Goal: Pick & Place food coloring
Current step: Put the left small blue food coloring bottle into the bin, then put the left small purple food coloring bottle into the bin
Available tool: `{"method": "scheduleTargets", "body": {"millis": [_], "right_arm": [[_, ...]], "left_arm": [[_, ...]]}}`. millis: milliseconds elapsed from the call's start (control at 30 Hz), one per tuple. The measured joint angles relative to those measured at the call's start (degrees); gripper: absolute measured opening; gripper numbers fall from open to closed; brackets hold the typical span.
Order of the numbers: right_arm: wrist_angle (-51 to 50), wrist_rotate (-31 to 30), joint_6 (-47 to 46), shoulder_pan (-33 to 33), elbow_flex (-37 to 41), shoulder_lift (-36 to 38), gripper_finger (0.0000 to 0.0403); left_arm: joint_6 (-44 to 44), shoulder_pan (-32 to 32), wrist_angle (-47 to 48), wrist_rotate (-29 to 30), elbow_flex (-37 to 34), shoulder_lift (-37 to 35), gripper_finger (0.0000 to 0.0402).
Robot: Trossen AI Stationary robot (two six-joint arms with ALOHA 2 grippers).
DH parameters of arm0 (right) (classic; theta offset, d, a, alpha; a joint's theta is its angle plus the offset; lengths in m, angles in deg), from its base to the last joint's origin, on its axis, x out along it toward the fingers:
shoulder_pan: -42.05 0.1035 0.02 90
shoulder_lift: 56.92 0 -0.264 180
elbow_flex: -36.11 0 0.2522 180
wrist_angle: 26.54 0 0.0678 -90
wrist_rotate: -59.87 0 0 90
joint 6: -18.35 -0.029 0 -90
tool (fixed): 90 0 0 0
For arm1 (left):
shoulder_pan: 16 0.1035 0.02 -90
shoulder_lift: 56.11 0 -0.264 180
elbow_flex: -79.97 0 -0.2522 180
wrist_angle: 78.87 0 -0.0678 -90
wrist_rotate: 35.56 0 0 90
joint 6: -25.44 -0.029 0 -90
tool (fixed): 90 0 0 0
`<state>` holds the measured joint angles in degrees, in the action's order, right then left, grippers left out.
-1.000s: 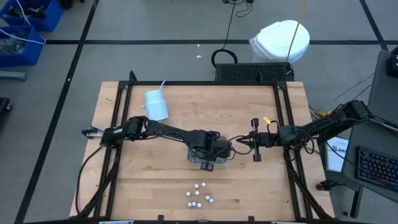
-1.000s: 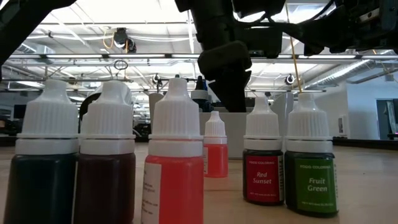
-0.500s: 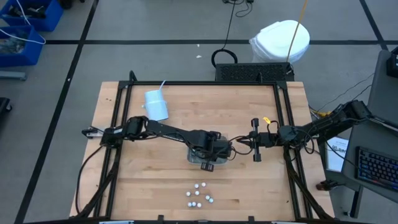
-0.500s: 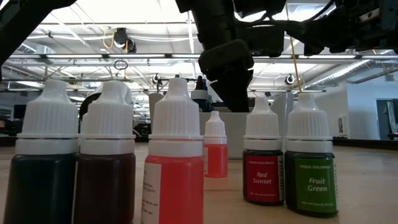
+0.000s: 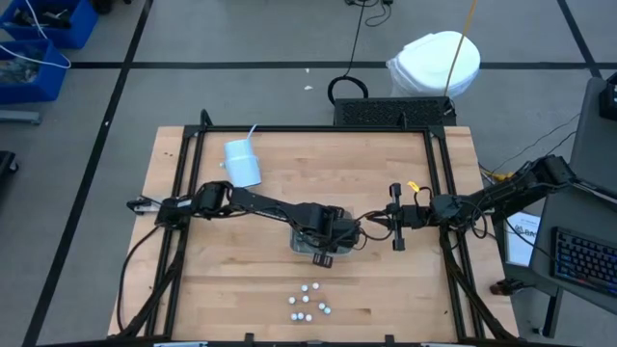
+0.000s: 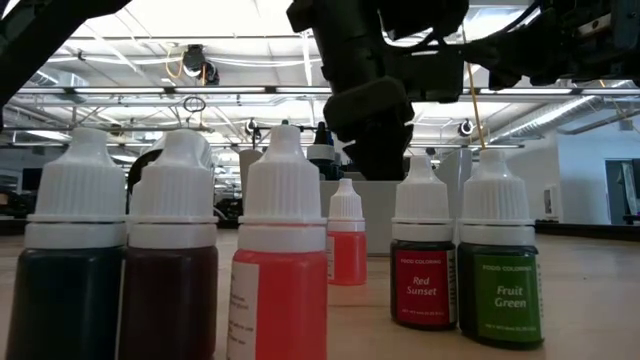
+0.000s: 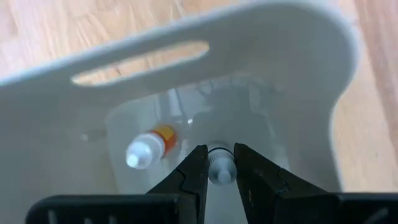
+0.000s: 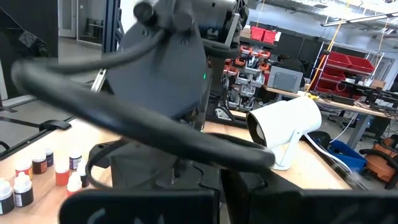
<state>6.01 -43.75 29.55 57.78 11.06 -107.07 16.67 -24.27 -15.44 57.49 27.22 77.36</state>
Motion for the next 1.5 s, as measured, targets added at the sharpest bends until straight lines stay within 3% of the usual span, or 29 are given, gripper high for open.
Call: {"method": "scheduleTargets", "body": {"millis": [567,933,1100,1333,1500], "right_arm": [[0.1,0.0,0.0,0.0,0.0,0.0,0.0],[0.1,0.0,0.0,0.0,0.0,0.0,0.0],[0.1,0.0,0.0,0.0,0.0,0.0,0.0],[0.1,0.0,0.0,0.0,0.0,0.0,0.0],[-0.1,0.0,0.0,0.0,0.0,0.0,0.0]], "left_arm": [[1.8,0.0,0.3,0.0,0.0,0.1,0.0085],[3.0,0.0,0.7,0.0,0.3,-0.4,0.0181],[3.1,-0.5,6.2,1.0,5.6,-0.4,0.0214],[3.3,-4.1,20.6,6.3,20.8,-0.4,0.0241],[7.3,-7.9,25.8,4.2,18.6,-7.1,0.0241]]}}
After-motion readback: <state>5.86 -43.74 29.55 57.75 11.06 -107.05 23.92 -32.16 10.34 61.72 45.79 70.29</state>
